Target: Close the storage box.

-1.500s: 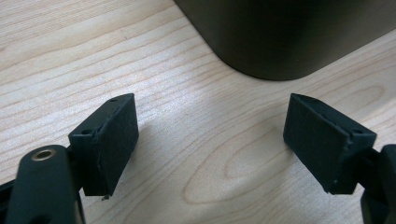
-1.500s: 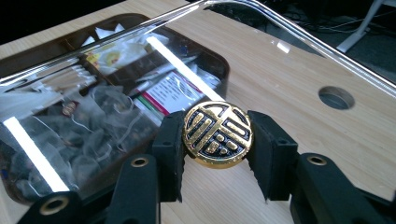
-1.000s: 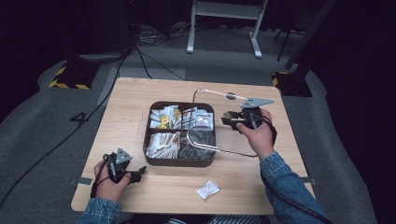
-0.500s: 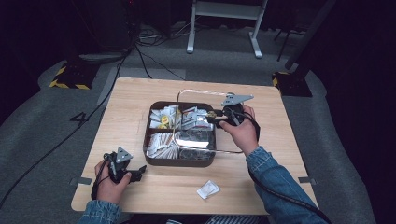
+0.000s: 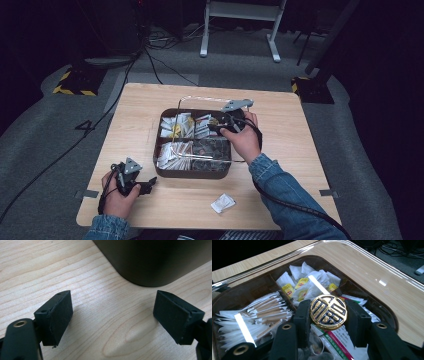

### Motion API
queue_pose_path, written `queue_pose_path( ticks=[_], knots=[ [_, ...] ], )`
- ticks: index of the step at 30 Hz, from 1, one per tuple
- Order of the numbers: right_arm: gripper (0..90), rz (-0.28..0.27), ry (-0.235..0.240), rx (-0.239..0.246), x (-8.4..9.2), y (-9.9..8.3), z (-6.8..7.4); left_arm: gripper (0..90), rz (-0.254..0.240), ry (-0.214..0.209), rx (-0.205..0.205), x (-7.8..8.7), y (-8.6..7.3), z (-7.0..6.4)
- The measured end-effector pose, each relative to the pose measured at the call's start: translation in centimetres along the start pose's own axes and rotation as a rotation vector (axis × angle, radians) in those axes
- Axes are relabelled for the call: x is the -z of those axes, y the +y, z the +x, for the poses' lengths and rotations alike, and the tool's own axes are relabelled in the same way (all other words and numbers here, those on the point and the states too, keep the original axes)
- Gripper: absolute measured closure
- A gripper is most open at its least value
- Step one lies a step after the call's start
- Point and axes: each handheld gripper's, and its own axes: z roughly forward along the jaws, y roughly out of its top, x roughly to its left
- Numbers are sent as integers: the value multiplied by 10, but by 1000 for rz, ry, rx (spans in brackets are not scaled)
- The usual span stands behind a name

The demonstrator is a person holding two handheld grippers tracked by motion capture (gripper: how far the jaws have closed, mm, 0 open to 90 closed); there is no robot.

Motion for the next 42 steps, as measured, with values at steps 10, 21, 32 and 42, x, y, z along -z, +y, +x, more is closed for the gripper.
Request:
queue_pose_path(
  ticks=[10,21,32,42],
  knots=[
    [587,7,2,4,-23,2,12,159,3,-1,-1,-1,1,1],
    [587,26,5,7,-45,-2,31,159,2,1,3,-1,1,0],
    [586,43,-5,5,-59,-8,42,159,2,2,2,-1,1,0],
    [586,45,11,22,-64,-9,45,159,2,2,3,-1,1,0]
  ],
)
